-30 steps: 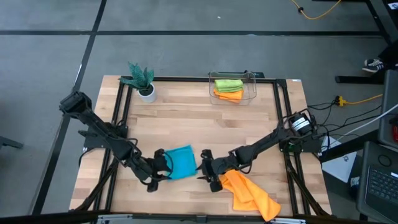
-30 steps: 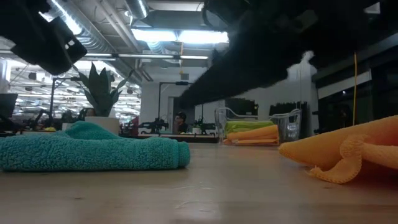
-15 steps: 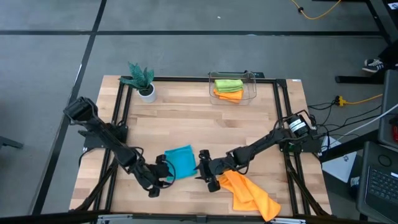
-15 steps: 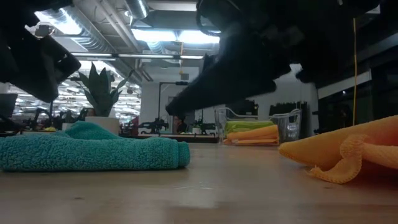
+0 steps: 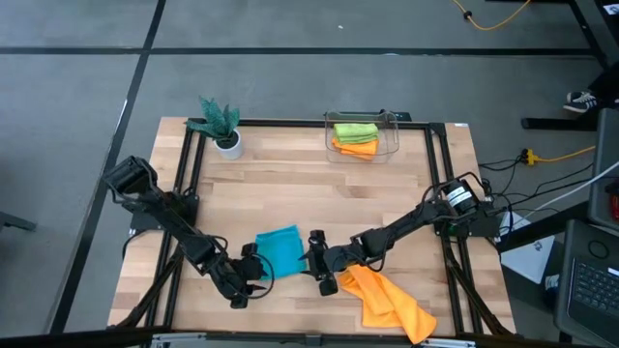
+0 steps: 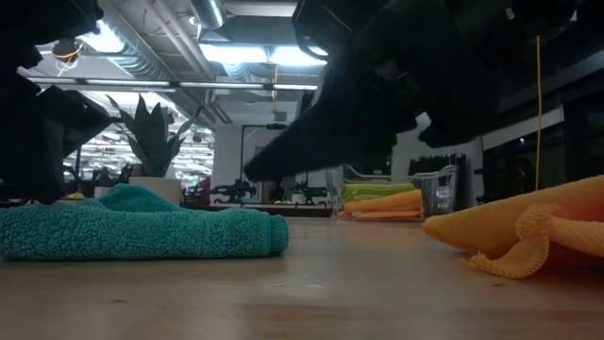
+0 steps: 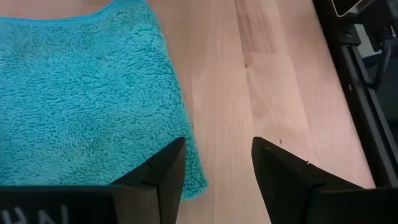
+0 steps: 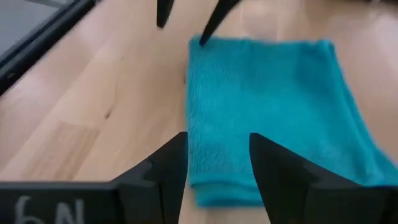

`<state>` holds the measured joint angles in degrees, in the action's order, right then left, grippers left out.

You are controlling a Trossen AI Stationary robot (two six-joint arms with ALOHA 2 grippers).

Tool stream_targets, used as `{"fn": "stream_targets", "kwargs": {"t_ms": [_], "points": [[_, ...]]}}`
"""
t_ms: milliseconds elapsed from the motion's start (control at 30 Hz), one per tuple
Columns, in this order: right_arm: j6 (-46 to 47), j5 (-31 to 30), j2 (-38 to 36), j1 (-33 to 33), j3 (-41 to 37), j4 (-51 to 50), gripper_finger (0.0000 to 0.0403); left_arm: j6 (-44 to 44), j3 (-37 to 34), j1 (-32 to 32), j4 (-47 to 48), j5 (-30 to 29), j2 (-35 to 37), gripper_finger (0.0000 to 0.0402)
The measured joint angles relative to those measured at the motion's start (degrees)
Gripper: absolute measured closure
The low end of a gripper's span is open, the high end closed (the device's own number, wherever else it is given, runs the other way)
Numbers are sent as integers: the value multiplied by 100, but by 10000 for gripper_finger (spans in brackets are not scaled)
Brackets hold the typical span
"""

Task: Fold microfiber towels
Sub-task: Fold the blue microfiber towel

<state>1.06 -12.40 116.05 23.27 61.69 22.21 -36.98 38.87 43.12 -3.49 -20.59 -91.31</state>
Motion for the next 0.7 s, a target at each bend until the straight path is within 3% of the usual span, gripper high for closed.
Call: {"fn": "stream_targets", "kwargs": {"t_ms": [200,500,700], "points": [[219,65,-4,-2,18,190,225,-2,0,-1,-2,1,0,227],[227,567,324,-17,637,96,137,197,0,-24,-12,-306,6,227],[167,645,552,-13,826,-641,121,269,0,-36,-47,-443,9,227]]}}
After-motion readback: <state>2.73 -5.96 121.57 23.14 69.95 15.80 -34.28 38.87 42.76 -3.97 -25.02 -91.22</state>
